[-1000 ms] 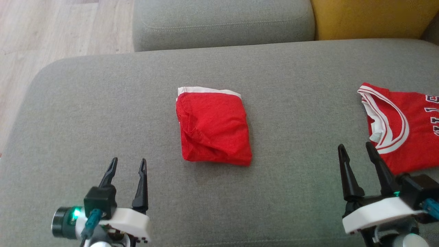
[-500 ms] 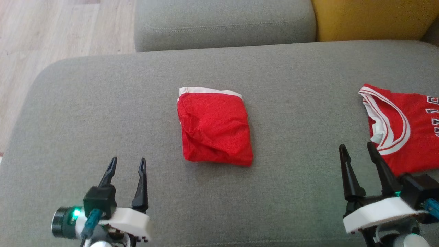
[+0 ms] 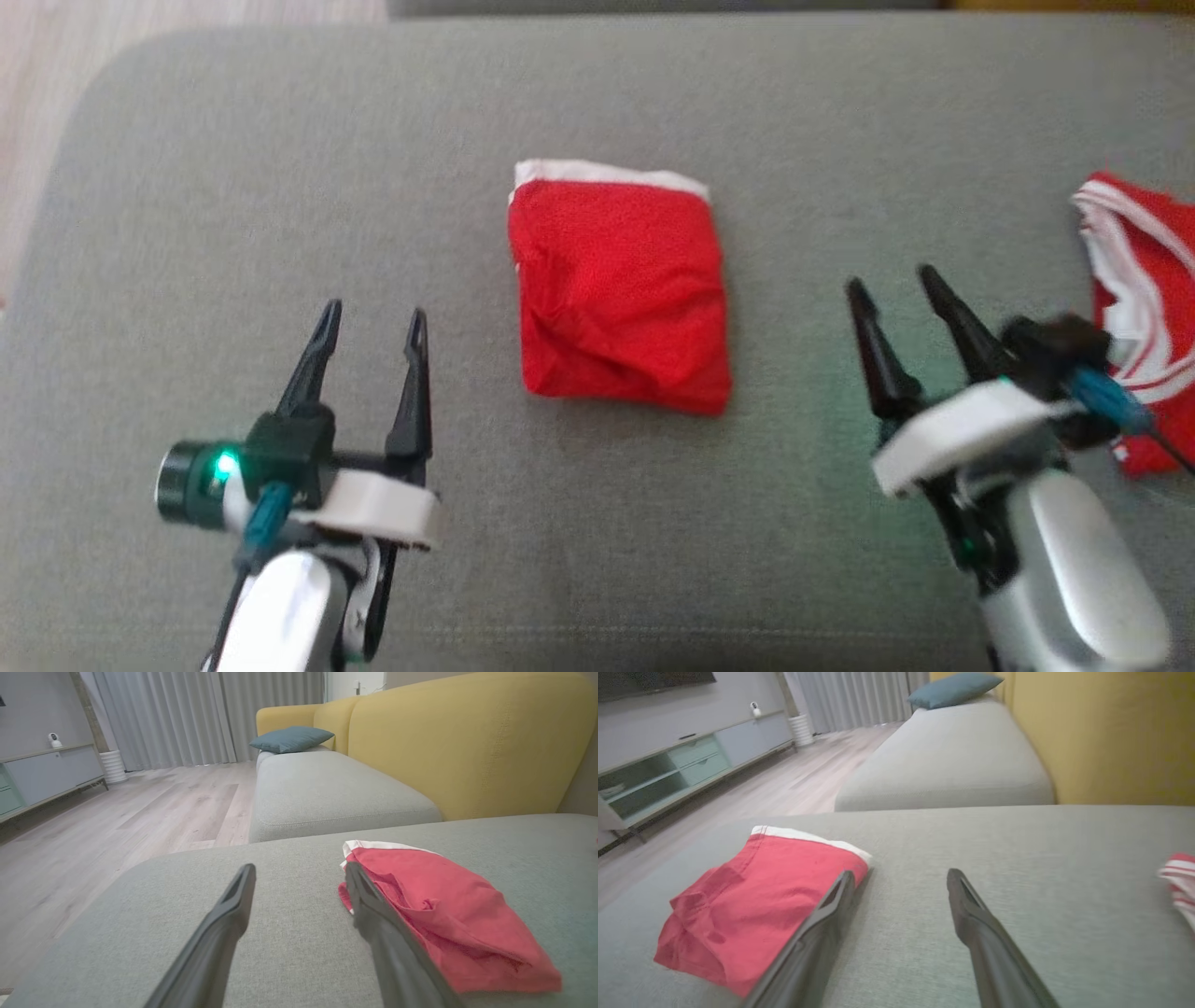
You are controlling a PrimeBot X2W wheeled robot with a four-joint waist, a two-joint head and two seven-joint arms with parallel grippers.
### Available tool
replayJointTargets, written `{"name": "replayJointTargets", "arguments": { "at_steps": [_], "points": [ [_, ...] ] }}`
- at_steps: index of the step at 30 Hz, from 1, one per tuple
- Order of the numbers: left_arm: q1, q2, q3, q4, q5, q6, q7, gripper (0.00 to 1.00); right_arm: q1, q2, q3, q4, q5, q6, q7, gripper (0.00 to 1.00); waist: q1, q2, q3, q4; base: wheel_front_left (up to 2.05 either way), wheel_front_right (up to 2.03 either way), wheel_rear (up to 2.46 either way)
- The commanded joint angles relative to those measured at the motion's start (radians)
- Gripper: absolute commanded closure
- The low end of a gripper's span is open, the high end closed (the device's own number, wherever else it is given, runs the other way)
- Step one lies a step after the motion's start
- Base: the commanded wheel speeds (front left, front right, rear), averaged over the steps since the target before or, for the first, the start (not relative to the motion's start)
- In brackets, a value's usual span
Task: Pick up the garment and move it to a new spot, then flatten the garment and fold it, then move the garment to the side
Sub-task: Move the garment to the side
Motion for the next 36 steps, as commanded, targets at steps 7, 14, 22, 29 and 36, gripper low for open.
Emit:
{"name": "replayJointTargets", "arguments": {
  "at_steps": [7,14,22,29,36],
  "points": [
    [-0.12,-0.022,0.009,0.004,0.018,-0.012,-0.029,0.0,-0.2,-0.009,0.163,0.183,0.073,0.004,0.069,0.0,0.0,0.0,0.114,0.087,0.0,0.0,0.0],
    [-0.152,-0.037,0.002,0.038,0.018,-0.016,-0.04,0.0,-0.291,0.013,0.255,0.357,0.16,0.004,0.236,0.0,0.0,0.0,0.132,0.105,0.0,0.0,0.0],
    [-0.153,-0.036,0.006,0.054,0.018,-0.012,-0.044,0.0,-0.305,0.002,0.31,0.335,0.204,0.004,0.263,1.0,0.0,0.0,0.116,0.078,0.0,0.0,0.0],
    [-0.144,-0.017,0.011,0.043,0.024,-0.009,-0.045,0.0,-0.258,-0.063,0.331,0.216,0.132,0.004,0.223,1.0,0.0,0.0,0.103,-0.024,0.0,0.0,0.0],
    [-0.15,0.005,0.005,0.022,0.034,-0.011,-0.039,0.0,-0.178,-0.138,0.315,0.125,0.126,0.004,0.249,1.0,0.0,0.0,0.104,-0.177,0.0,0.0,0.0]
  ]
}}
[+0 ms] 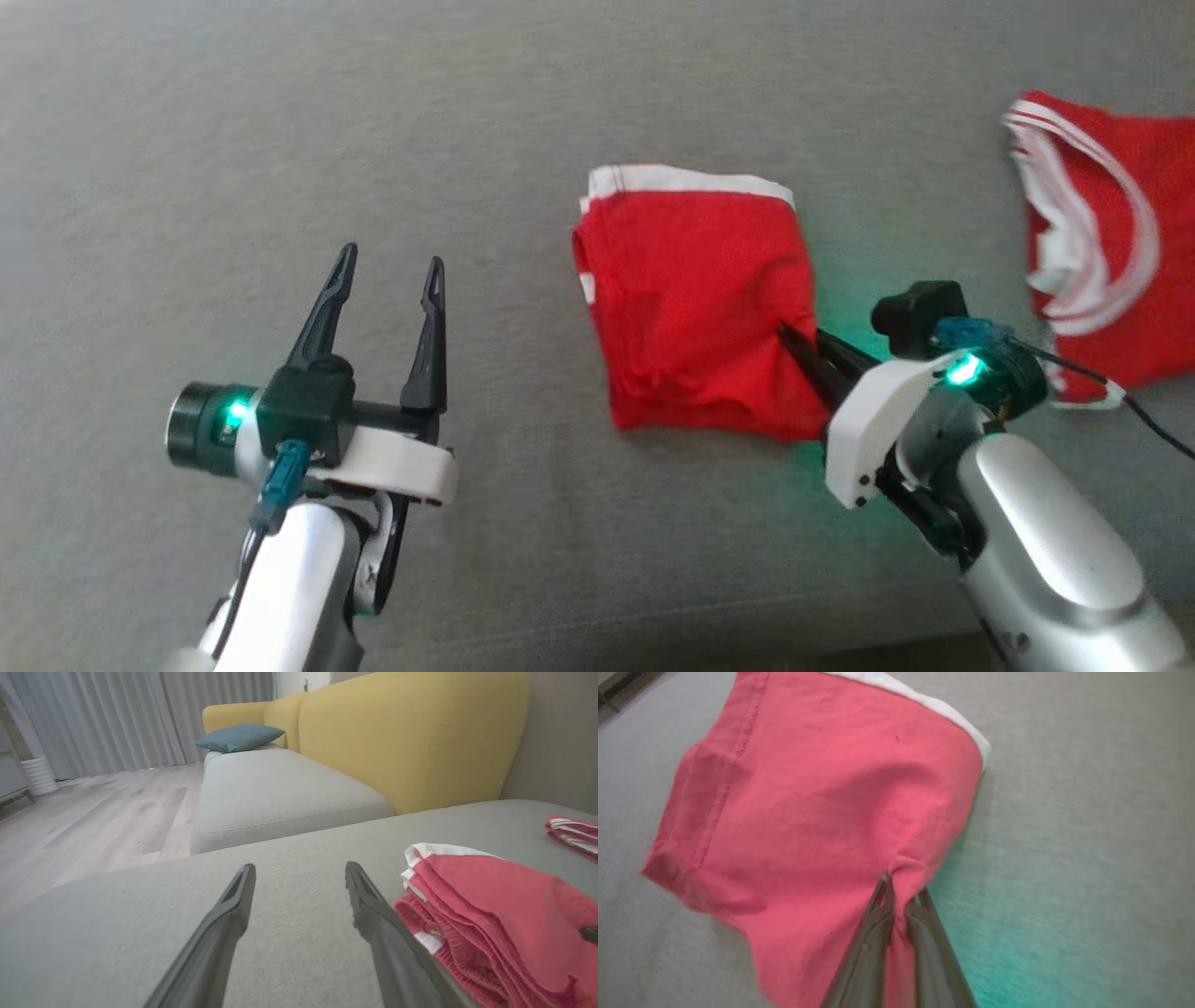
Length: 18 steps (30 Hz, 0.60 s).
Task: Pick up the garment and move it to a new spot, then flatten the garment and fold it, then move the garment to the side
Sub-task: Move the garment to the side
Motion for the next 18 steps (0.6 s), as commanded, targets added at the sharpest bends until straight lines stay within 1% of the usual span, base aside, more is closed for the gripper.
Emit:
{"name": "replayJointTargets", "arguments": {
  "at_steps": [1,2,3,8,12,18],
  "points": [
    [-0.035,0.022,0.029,-0.04,0.011,0.002,-0.006,0.0,0.003,-0.01,0.003,-0.041,0.005,0.004,0.007,1.0,0.0,-0.0001,0.0,-0.074,0.0,0.0,0.0],
    [-0.038,0.024,0.026,-0.044,0.012,0.0,-0.003,0.0,0.011,-0.02,-0.001,-0.046,0.008,0.004,0.013,1.0,0.0,-0.0001,0.001,-0.093,0.0,0.0,0.0],
    [-0.043,0.029,0.02,-0.05,0.015,-0.004,0.004,0.0,0.021,-0.033,-0.002,-0.057,0.016,0.004,0.016,1.0,0.0,-0.0001,0.003,-0.133,0.0,0.0,0.0],
    [-0.059,0.034,0.0,-0.064,0.023,-0.014,0.027,0.0,-0.007,-0.069,-0.007,-0.052,0.022,0.004,-0.004,1.0,0.0,-0.0001,0.023,-0.207,0.0,0.0,0.0],
    [-0.081,0.034,-0.016,-0.073,0.031,-0.021,0.038,0.0,-0.071,-0.116,-0.026,-0.031,0.012,0.004,-0.035,1.0,0.0,-0.0001,0.052,-0.236,0.0,0.0,0.0],
    [-0.118,0.036,-0.027,-0.085,0.042,-0.023,0.046,0.0,-0.179,-0.225,-0.112,0.024,-0.016,0.004,-0.072,1.0,0.0,-0.0001,0.098,-0.252,0.0,0.0,0.0]
  ]
}}
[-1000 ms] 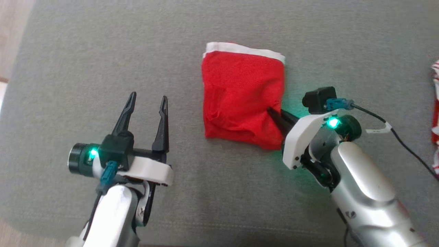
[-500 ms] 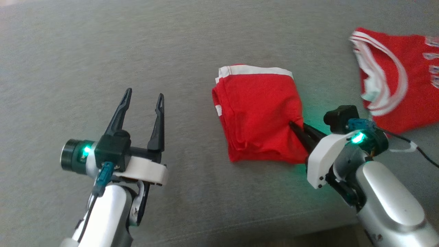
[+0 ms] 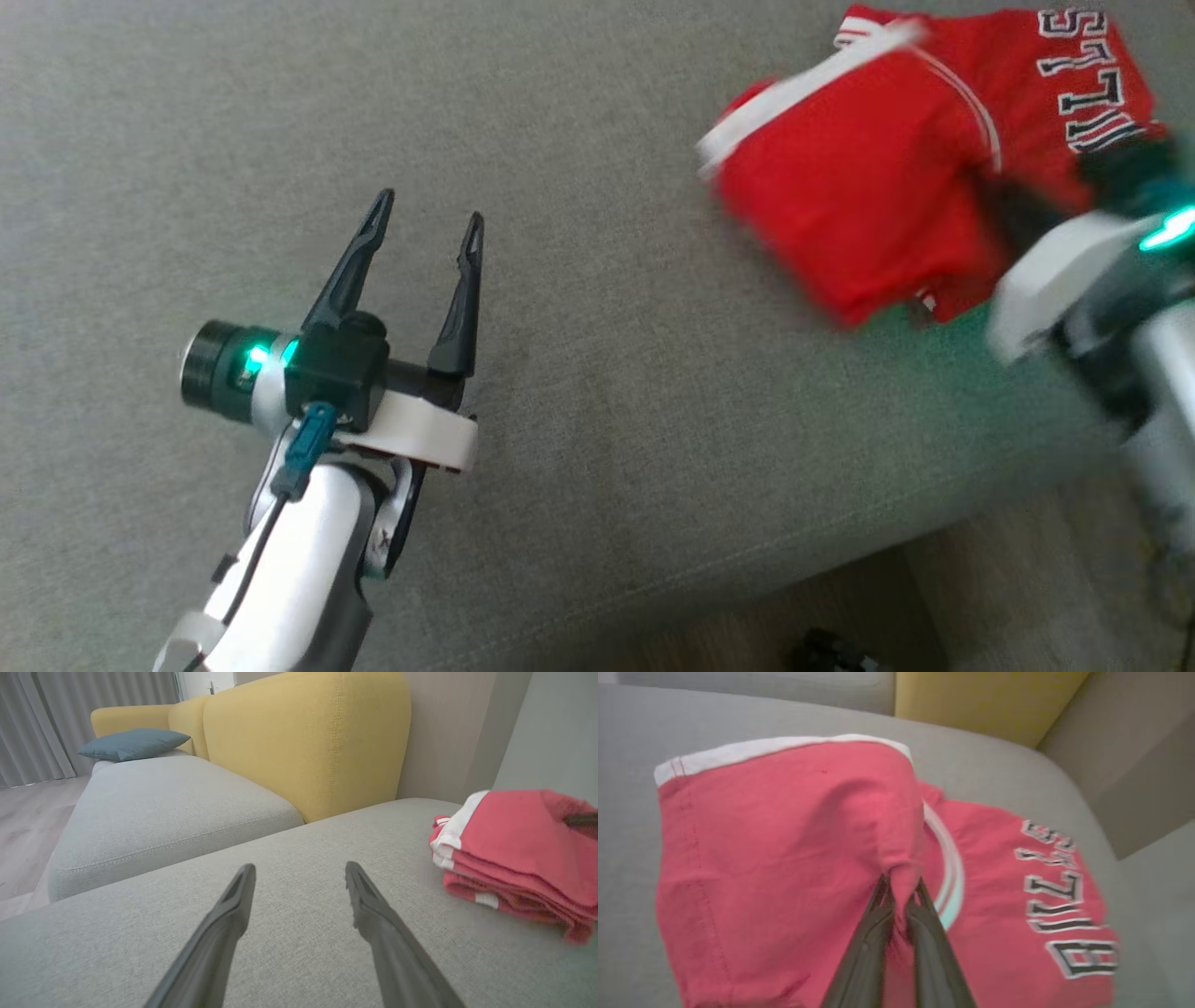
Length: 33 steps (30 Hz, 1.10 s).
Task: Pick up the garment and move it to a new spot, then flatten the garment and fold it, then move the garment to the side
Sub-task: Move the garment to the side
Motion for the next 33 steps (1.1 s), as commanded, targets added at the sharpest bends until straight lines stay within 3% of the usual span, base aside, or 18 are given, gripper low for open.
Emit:
{"name": "replayJointTargets", "arguments": {
  "at_steps": [1,9,19,20,21,22,28,33],
  "points": [
    [-0.043,0.015,0.03,-0.038,0.013,-0.005,0.001,0.0,-0.019,-0.041,-0.014,-0.019,-0.009,0.004,-0.016,1.0,0.0,0.0,0.018,-0.005,0.0,0.0,0.0],
    [-0.102,0.017,0.001,-0.046,0.032,-0.024,0.001,0.0,-0.092,-0.12,-0.145,0.077,-0.046,0.004,-0.028,1.0,0.0,0.0,0.064,-0.001,0.0,0.0,0.0],
    [-0.177,0.009,-0.034,-0.05,0.052,-0.043,0.001,0.0,-0.131,-0.09,-0.302,0.203,-0.045,0.004,-0.096,0.99,0.0,0.0,0.135,0.021,0.0,0.0,0.0],
    [-0.181,0.009,-0.036,-0.048,0.052,-0.045,0.0,0.0,-0.131,-0.085,-0.313,0.212,-0.052,0.004,-0.11,0.65,0.0,0.0,0.14,0.024,0.0,0.0,0.0],
    [-0.184,0.008,-0.038,-0.046,0.051,-0.046,-0.002,0.0,-0.131,-0.08,-0.327,0.22,-0.058,0.004,-0.128,0.18,0.0,0.0,0.143,0.026,0.0,0.0,0.0],
    [-0.186,0.009,-0.039,-0.043,0.05,-0.046,-0.003,0.0,-0.13,-0.075,-0.34,0.225,-0.069,0.004,-0.152,0.0,0.0,0.0,0.146,0.028,0.0,0.0,0.0],
    [-0.184,0.009,-0.036,-0.024,0.04,-0.042,-0.013,0.0,-0.105,-0.037,-0.406,0.229,-0.117,0.004,-0.299,0.0,0.0,0.0,0.135,0.039,0.0,0.0,0.0],
    [-0.155,0.007,-0.026,-0.003,0.02,-0.027,-0.026,0.0,-0.034,0.024,-0.405,0.152,-0.133,0.004,-0.434,0.0,0.0,0.0,0.083,0.052,0.0,0.0,0.0]
  ]
}}
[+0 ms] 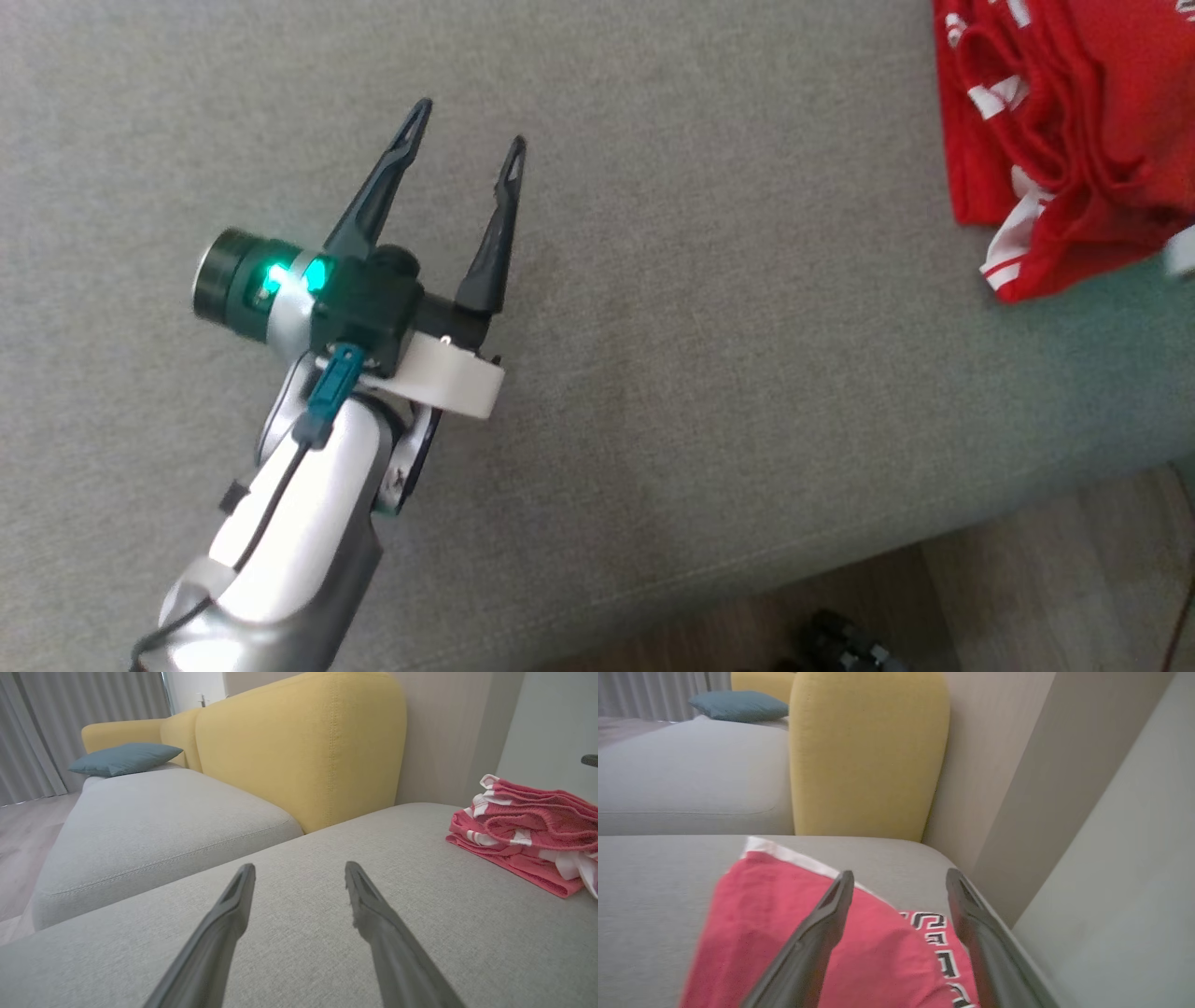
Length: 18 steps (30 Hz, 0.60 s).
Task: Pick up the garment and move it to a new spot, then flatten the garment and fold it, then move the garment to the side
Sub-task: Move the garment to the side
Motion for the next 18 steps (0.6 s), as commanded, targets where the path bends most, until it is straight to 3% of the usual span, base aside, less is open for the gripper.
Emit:
{"name": "replayJointTargets", "arguments": {
  "at_steps": [1,8,18],
  "points": [
    [0.007,0.009,0.039,-0.027,-0.007,0.009,-0.009,0.0,0.047,-0.003,0.019,-0.049,-0.002,0.003,-0.02,0.0,-0.0001,0.0,-0.029,0.009,0.0,0.0,0.0],
    [0.096,0.008,0.072,-0.008,-0.048,0.051,-0.021,0.0,0.22,0.125,0.087,-0.254,-0.027,0.003,-0.036,0.0,-0.0001,0.0,-0.128,0.051,0.0,0.0,0.0],
    [0.203,0.009,0.124,-0.003,-0.098,0.108,-0.03,0.0,0.411,0.282,0.106,-0.468,-0.06,0.003,0.024,0.0,-0.0001,0.0,-0.227,0.175,0.0,0.0,0.0]
  ]
}}
